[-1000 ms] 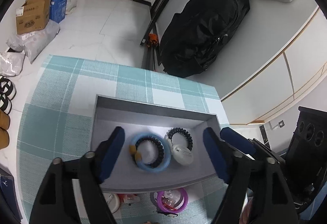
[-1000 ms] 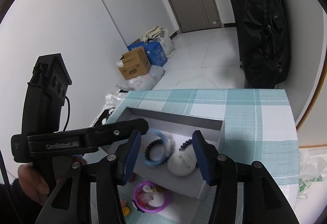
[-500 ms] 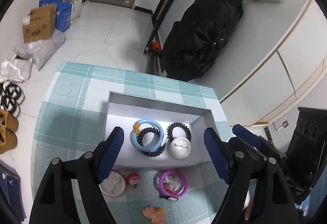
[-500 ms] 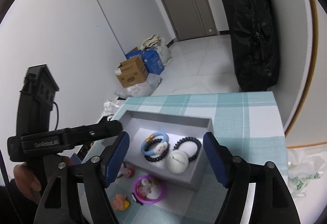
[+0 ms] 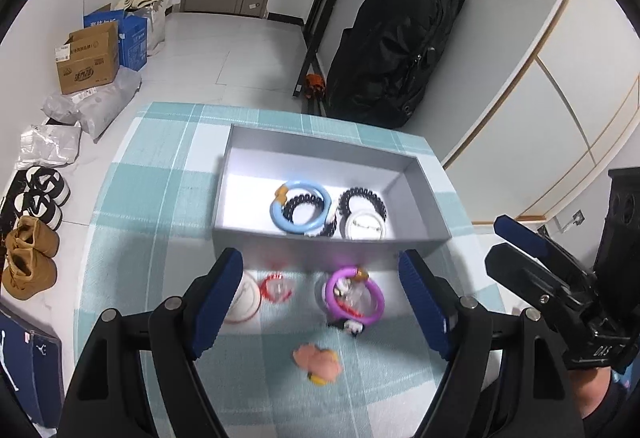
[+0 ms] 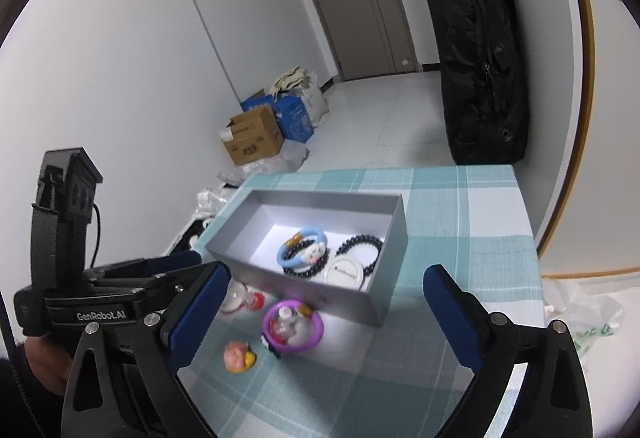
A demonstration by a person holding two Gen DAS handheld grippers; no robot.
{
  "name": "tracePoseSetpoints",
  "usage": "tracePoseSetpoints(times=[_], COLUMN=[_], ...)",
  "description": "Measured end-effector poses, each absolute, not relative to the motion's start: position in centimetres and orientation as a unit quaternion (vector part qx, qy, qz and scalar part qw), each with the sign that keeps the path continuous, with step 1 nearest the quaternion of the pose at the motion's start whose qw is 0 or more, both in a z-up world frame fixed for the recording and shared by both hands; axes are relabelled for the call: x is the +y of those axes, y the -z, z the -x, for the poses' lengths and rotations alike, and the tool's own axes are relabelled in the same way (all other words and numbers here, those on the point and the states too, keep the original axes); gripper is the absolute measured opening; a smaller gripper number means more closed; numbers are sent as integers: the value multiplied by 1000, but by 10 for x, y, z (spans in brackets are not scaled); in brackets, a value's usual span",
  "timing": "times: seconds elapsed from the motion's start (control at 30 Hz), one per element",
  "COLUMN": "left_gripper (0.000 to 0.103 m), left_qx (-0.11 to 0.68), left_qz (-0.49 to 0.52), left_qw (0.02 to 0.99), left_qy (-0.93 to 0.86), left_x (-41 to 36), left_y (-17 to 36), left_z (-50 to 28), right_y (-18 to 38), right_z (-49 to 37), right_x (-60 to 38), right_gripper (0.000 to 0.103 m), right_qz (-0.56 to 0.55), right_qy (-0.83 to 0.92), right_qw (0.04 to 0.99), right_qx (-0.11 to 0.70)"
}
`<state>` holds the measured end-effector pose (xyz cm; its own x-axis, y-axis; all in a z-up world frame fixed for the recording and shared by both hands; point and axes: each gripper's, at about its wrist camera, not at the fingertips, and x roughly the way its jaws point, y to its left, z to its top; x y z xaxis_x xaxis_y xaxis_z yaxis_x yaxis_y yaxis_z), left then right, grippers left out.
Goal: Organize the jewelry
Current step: 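Withdraw both tools from the box and reach the left tool to the pig figure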
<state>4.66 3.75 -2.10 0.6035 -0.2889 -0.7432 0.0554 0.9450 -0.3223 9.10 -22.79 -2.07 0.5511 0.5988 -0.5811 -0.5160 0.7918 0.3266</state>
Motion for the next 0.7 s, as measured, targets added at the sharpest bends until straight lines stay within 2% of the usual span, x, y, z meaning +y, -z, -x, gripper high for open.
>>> tracePoseSetpoints(times=[0.43,0.7], left_gripper=[77,77], left_qx=[485,505], left_qz=[83,90], left_qw=[864,854], left_qy=[108,84], left_x=[22,23], left_y=[49,61], left_z=[-12,-11], right_y=[32,33], right_z=[-79,-70], right_x=[-227,-224], right_gripper=[99,100], right_qz=[-36,-30], right_qy=[-307,-307], right_qw=[869,866], right_qx=[388,394])
